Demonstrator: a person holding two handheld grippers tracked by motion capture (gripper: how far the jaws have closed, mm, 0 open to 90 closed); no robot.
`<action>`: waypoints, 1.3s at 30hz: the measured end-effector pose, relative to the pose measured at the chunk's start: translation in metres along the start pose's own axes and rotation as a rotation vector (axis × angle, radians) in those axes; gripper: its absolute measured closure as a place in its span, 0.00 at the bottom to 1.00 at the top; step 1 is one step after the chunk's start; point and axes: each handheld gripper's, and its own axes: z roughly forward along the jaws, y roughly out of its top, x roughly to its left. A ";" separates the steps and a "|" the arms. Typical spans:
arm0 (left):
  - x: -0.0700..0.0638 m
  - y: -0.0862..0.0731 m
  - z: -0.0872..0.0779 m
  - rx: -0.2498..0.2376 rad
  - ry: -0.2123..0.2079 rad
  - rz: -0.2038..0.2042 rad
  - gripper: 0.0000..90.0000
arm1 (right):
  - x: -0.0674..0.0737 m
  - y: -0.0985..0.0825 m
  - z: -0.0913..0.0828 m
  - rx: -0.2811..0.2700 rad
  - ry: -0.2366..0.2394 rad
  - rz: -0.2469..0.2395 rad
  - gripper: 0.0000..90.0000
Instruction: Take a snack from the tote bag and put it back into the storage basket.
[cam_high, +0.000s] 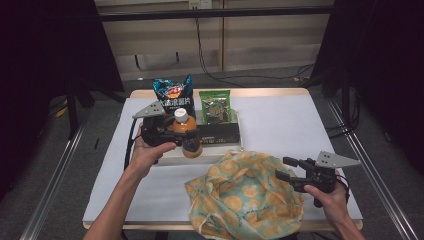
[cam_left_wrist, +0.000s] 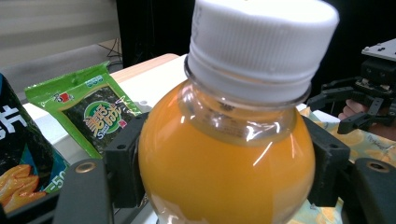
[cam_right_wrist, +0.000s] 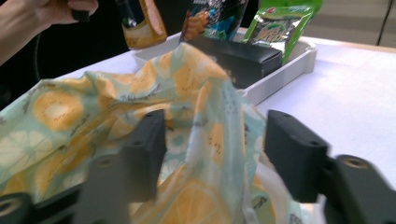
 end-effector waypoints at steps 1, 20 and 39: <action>0.000 0.000 0.000 -0.003 -0.004 -0.001 0.34 | 0.000 0.000 0.000 0.001 -0.005 0.003 0.35; 0.023 -0.005 -0.018 0.032 0.010 0.001 0.34 | 0.006 0.004 -0.001 -0.032 -0.045 0.001 0.11; 0.054 -0.014 -0.028 0.071 0.038 -0.005 0.34 | 0.008 0.005 0.004 -0.022 -0.059 0.004 0.11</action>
